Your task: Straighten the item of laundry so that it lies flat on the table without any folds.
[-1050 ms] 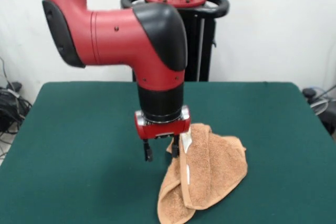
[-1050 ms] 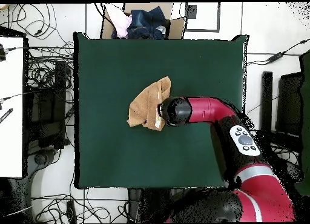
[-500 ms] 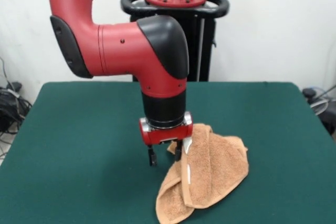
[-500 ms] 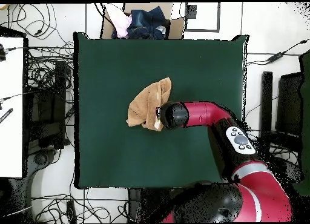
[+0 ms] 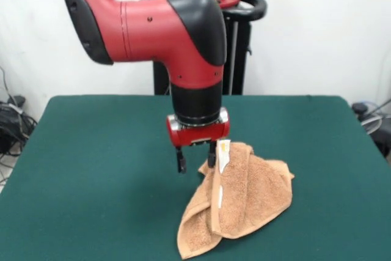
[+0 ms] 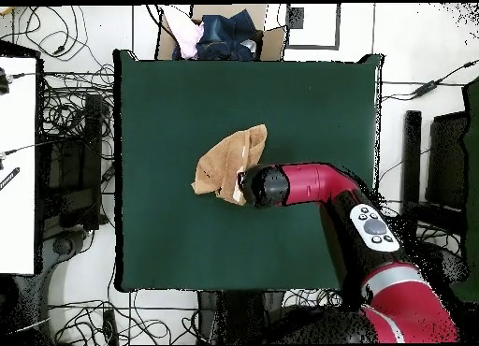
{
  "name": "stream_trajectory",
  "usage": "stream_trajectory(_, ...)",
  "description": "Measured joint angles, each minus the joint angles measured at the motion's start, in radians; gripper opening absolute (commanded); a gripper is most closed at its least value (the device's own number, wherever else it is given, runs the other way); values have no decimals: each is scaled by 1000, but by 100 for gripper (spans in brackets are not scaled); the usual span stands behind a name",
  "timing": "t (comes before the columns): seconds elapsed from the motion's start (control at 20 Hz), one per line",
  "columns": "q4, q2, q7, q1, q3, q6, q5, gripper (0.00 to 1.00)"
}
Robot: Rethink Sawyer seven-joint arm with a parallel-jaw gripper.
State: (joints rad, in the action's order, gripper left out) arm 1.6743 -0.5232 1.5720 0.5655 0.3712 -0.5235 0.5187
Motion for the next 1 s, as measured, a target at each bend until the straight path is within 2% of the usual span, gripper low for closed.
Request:
stream_trajectory(0.35,27,-33,0,-6,0,-2,-18,100)
stream_trajectory(1.0,51,-29,0,-23,0,-2,-47,100)
